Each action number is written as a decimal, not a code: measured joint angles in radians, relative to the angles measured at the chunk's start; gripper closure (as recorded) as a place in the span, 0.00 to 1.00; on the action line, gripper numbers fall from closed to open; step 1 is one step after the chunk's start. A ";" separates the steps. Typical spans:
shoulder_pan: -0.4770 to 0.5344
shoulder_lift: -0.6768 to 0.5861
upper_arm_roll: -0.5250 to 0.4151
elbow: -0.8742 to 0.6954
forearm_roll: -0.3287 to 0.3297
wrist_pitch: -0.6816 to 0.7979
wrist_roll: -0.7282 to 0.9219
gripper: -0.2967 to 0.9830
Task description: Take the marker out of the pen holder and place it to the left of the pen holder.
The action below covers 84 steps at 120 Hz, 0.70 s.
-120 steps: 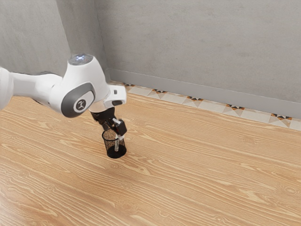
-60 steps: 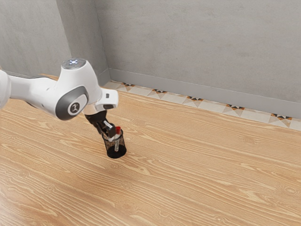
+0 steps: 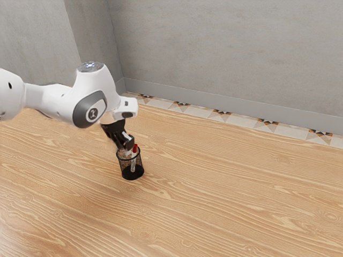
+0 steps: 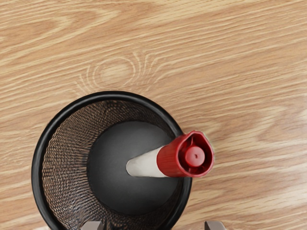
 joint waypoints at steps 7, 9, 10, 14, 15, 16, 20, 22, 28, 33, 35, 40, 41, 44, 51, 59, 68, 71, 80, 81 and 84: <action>0.001 0.023 -0.009 0.029 -0.001 -0.015 0.000 0.59; 0.001 0.031 -0.012 0.037 -0.001 -0.018 0.000 0.58; 0.000 0.035 -0.013 0.042 -0.001 -0.020 0.000 0.58; -0.001 0.050 -0.016 0.056 -0.002 -0.026 0.000 0.58; -0.001 0.053 -0.016 0.059 -0.002 -0.028 0.000 0.58; -0.001 0.056 -0.017 0.062 -0.002 -0.029 0.000 0.58; -0.001 0.064 -0.018 0.069 -0.002 -0.034 0.000 0.58; -0.001 0.068 -0.018 0.072 -0.002 -0.036 0.000 0.58; 0.000 0.079 -0.020 0.086 -0.001 -0.043 0.001 0.57; 0.000 0.087 -0.021 0.096 -0.001 -0.049 0.001 0.57; 0.000 0.088 -0.021 0.098 -0.001 -0.051 0.001 0.56; 0.000 0.090 -0.022 0.101 -0.001 -0.056 0.001 0.55; 0.000 0.091 -0.022 0.101 -0.001 -0.057 0.001 0.54; 0.000 0.093 -0.022 0.105 -0.001 -0.059 0.001 0.54; 0.000 0.098 -0.023 0.116 -0.001 -0.067 0.001 0.52; 0.000 0.107 -0.026 0.125 -0.001 -0.074 0.001 0.49; 0.000 0.127 -0.027 0.152 -0.001 -0.084 0.002 0.48; 0.000 0.132 -0.027 0.159 -0.001 -0.087 0.002 0.47; 0.000 0.138 -0.027 0.166 -0.001 -0.095 0.002 0.50; 0.000 0.138 -0.027 0.166 -0.001 -0.096 0.002 0.51; 0.000 0.139 -0.027 0.167 -0.001 -0.098 0.002 0.52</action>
